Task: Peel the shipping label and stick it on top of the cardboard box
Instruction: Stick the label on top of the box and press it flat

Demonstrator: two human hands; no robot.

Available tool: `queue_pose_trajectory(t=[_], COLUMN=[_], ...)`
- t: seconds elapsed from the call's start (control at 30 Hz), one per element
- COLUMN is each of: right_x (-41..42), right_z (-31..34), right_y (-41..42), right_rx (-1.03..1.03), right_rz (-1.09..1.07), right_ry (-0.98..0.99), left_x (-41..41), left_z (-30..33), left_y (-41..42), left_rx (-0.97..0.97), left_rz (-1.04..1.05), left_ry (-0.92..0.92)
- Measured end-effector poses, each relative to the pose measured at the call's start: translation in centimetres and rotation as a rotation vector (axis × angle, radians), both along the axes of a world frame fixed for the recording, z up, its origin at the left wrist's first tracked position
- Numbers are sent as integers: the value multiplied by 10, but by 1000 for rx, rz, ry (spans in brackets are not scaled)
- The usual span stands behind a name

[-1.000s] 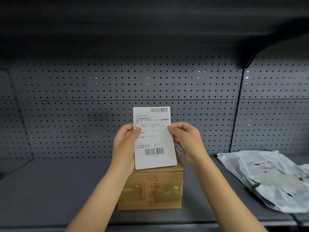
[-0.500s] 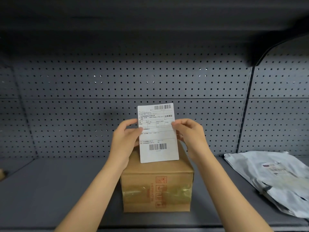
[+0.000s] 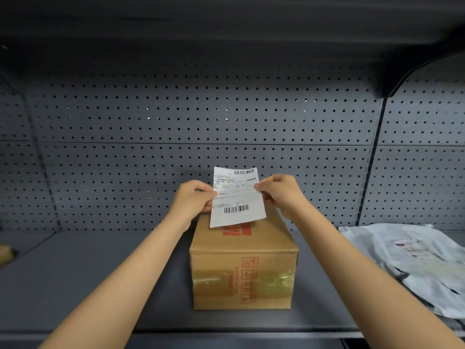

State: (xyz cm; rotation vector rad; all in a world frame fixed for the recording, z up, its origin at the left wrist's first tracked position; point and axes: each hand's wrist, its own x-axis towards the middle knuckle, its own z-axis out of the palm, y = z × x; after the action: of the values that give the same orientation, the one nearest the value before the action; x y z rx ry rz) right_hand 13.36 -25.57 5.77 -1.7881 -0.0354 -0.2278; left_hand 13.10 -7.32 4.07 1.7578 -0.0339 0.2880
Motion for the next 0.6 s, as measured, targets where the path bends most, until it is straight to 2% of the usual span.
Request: queue_pose_trajectory(t=[0.17, 0.33, 0.6], right_x=[10, 18, 21], right_z=[-8, -17, -21], right_y=[3, 2, -1], right_rx=[-163, -184, -314], right_rz=[-63, -120, -119], right_ry=[37, 53, 53], left_x=[8, 9, 11], left_z=[-4, -4, -3], left_y=[0, -3, -7], left_rx=[160, 350, 459], left_rz=[22, 70, 24], left_ry=[57, 39, 77])
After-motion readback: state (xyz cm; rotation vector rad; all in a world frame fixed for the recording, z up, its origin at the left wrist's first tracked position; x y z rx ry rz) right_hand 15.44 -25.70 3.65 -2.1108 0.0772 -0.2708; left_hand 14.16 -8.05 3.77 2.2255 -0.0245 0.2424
